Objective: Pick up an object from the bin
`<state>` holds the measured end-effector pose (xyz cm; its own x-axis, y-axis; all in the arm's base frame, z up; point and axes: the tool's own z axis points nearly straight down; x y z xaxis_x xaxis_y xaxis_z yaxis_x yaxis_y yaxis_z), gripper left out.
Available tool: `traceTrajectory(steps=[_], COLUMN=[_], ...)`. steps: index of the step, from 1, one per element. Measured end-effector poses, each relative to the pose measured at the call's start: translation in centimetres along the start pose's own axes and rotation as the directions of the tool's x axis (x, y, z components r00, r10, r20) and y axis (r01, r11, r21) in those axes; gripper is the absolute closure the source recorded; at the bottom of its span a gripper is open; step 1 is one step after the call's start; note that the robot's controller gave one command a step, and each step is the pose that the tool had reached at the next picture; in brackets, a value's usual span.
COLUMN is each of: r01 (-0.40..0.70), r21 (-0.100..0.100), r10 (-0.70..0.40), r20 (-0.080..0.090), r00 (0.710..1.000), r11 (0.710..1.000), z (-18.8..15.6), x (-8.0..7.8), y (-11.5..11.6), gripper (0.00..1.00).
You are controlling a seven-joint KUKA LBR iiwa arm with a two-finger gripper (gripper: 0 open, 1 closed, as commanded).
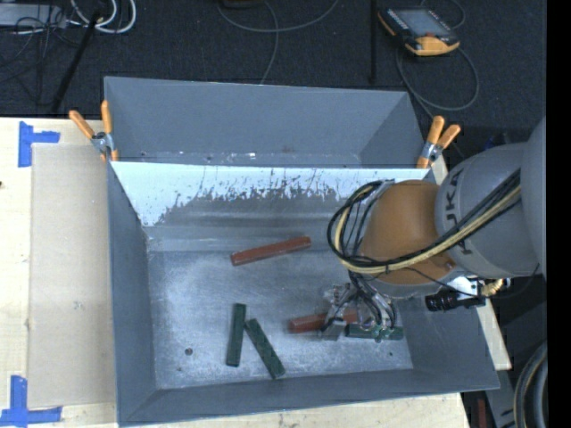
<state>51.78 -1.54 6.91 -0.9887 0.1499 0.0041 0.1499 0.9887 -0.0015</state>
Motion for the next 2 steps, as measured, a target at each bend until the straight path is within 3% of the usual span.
traceTrajectory(steps=[1, 2], r01=[-0.005, -0.006], r21=[-0.003, -0.002], r10=[0.005, 0.006], r20=[0.011, 0.004], r00=[1.0, 1.0], r11=[1.0, 1.0], z=[-8.66, -8.23], x=[0.08, 0.24], y=[-0.2, -0.23], gripper=[1.0, 0.0])
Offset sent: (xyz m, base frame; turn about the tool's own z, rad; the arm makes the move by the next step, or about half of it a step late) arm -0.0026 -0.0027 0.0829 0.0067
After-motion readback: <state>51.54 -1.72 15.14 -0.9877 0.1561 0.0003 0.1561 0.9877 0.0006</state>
